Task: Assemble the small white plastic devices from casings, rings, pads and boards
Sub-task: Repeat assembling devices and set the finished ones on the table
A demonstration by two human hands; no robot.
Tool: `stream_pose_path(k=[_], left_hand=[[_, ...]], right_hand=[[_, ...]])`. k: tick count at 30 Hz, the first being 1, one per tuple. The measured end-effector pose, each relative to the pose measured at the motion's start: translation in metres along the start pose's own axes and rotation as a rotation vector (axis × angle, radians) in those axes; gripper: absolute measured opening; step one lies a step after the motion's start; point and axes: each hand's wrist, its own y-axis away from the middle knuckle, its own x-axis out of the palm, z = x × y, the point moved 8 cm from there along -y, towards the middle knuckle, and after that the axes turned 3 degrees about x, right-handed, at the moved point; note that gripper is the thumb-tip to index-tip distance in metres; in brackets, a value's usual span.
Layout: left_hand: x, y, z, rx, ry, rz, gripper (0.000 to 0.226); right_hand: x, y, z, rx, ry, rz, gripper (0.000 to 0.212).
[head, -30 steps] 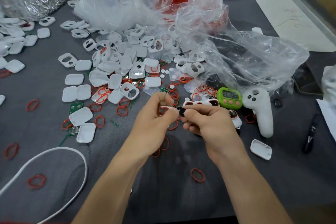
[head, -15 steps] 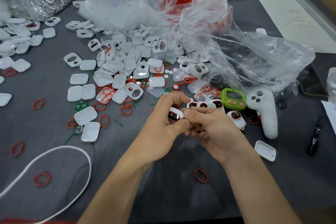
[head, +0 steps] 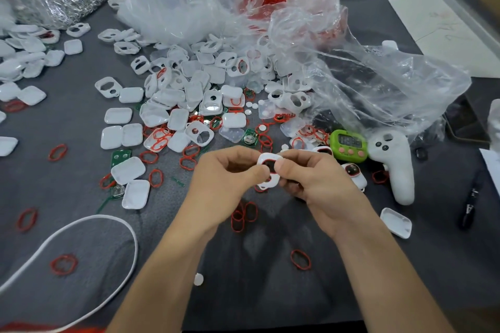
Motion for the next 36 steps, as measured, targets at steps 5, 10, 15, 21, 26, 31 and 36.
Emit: stream_pose_path(k=[5,10,15,21,26,31,36], left_hand=[[0.001,0.000,0.004,-0.055,0.159,-0.008,0.014],[0.010,0.001,0.014,-0.218,0.509,0.069,0.035],[0.004,0.000,0.017,-0.227,0.554,0.014,0.029],[-0.026,0.015,-0.030,0.300,-0.469,-0.535,0.011],[-0.014,0.005,-0.026,0.341,-0.523,-0.342,0.028],[-0.030,-0.004,-0.006,0.126,-0.202,-0.340,0.034],[-0.030,-0.013,-0.002,0.023,-0.355,-0.272,0.025]], right_hand=[[0.006,-0.002,-0.004,0.007,-0.040,0.049,0.019],[0.015,-0.004,-0.007,-0.022,-0.199,0.107,0.015],[0.020,-0.007,-0.014,0.009,-0.291,0.082,0.023],[0.023,-0.007,-0.003,-0.111,-0.027,-0.171,0.024],[0.020,-0.013,-0.002,-0.050,-0.074,-0.268,0.030],[0.018,-0.021,0.001,-0.040,0.068,-0.239,0.030],[0.026,-0.026,0.006,-0.135,0.375,-0.160,0.023]])
